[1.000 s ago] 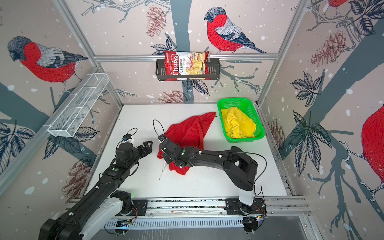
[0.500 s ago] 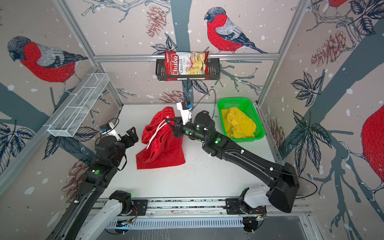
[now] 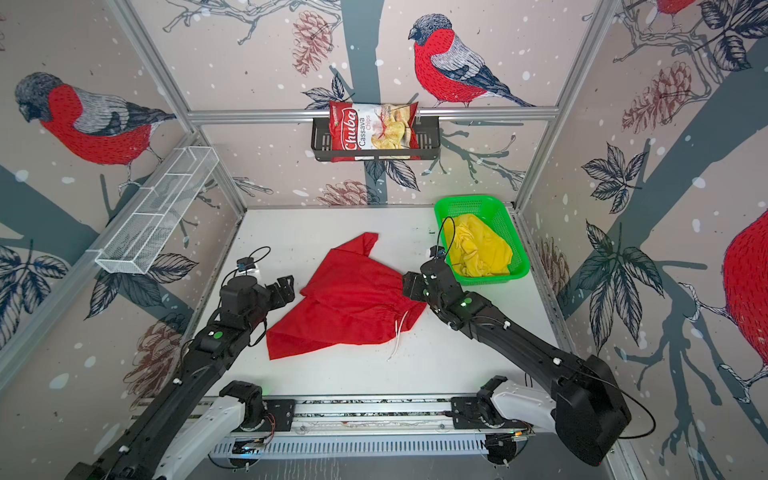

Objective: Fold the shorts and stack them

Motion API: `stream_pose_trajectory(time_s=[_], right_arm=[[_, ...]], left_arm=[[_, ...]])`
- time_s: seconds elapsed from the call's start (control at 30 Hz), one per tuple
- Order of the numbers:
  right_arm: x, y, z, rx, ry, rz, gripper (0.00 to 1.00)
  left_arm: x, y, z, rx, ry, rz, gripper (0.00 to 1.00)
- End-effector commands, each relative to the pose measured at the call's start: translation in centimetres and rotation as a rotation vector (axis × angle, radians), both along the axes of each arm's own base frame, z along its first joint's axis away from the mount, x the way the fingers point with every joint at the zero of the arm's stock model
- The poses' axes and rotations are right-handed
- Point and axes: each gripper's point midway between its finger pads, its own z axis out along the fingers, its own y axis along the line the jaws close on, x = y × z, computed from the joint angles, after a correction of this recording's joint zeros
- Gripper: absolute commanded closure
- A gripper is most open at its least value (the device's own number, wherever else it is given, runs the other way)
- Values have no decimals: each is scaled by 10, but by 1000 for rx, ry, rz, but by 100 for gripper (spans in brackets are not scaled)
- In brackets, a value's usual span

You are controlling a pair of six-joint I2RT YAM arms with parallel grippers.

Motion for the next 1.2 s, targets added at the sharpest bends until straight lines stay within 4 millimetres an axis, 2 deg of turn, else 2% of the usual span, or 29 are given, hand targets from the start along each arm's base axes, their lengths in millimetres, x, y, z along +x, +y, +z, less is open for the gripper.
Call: stream_pose_trajectory(time_s=[0.0, 0.13, 0.3, 0.63, 0.73, 0.77, 0.87, 0.9, 0.97, 1.03, 1.17], right_arm=[[-19, 9, -9, -100, -38, 153, 21], [-39, 36, -25, -239, -77, 327, 21], [-54, 61, -63, -476, -37, 493, 21], [-34, 75, -109, -716, -23, 569, 19], [-34, 76, -119, -743, -3, 592, 31], [-34, 77, -119, -743, 0, 595, 38], [-31, 85, -106, -684, -3, 594, 64], [-28, 90, -95, -640, -12, 593, 76], [-25, 103, -67, -539, -41, 598, 89], [-25, 121, -27, -422, -102, 620, 94], [-32, 149, 65, -201, -249, 674, 97]], left_arm=[[7, -32, 14, -106, -82, -151, 14], [7, -43, 3, -168, -62, -187, 15], [7, -40, -5, -150, -39, -178, 15], [4, -37, -5, -145, -52, -166, 15], [4, -35, -5, -134, -53, -160, 15], [4, -36, -4, -130, -54, -162, 15], [5, -36, -1, -129, -61, -167, 15], [5, -36, -1, -129, -63, -169, 15], [5, -37, 1, -128, -67, -170, 15], [6, -37, 5, -127, -73, -170, 15], [8, -33, 15, -119, -91, -150, 15]])
